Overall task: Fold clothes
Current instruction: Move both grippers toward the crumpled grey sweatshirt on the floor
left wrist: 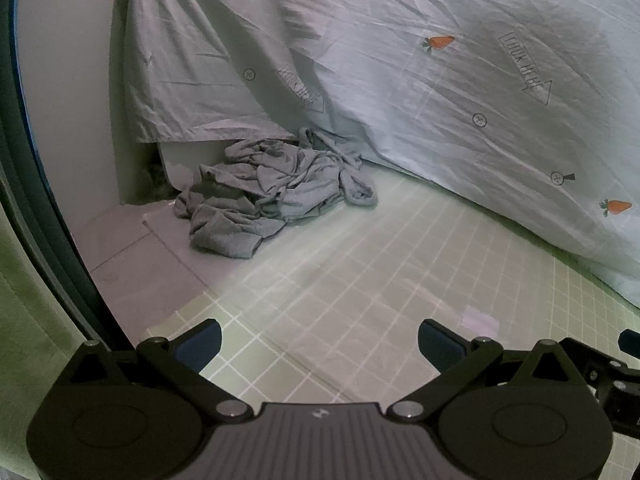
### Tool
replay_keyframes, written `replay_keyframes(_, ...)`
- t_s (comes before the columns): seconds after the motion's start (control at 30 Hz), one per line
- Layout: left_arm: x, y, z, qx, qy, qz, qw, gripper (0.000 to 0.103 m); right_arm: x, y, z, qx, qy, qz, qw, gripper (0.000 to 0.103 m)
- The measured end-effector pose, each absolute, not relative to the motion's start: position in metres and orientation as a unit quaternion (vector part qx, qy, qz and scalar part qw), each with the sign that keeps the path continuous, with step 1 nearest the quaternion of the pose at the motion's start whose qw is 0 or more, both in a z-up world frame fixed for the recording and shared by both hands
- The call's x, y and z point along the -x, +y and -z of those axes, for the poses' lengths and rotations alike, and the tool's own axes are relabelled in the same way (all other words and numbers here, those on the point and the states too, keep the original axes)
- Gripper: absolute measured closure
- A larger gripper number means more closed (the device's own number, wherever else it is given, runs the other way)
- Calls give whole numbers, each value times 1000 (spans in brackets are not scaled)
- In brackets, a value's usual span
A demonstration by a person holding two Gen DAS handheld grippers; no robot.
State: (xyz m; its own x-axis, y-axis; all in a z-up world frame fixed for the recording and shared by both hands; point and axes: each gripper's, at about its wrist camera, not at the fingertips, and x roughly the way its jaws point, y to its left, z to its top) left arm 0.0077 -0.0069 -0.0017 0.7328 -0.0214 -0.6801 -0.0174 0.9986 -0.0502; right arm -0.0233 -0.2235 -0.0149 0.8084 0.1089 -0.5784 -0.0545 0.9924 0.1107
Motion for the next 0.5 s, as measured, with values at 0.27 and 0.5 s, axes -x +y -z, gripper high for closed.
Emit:
replay_keyframes(0.27,-8,-7,2,26,367,1,930,0,22,-226,15,-45,307,-45,950,0)
replay_keyframes(0.5,-9,-6,3,26,368,4,929,0,21,-226,16,-46,308,-43,949,0)
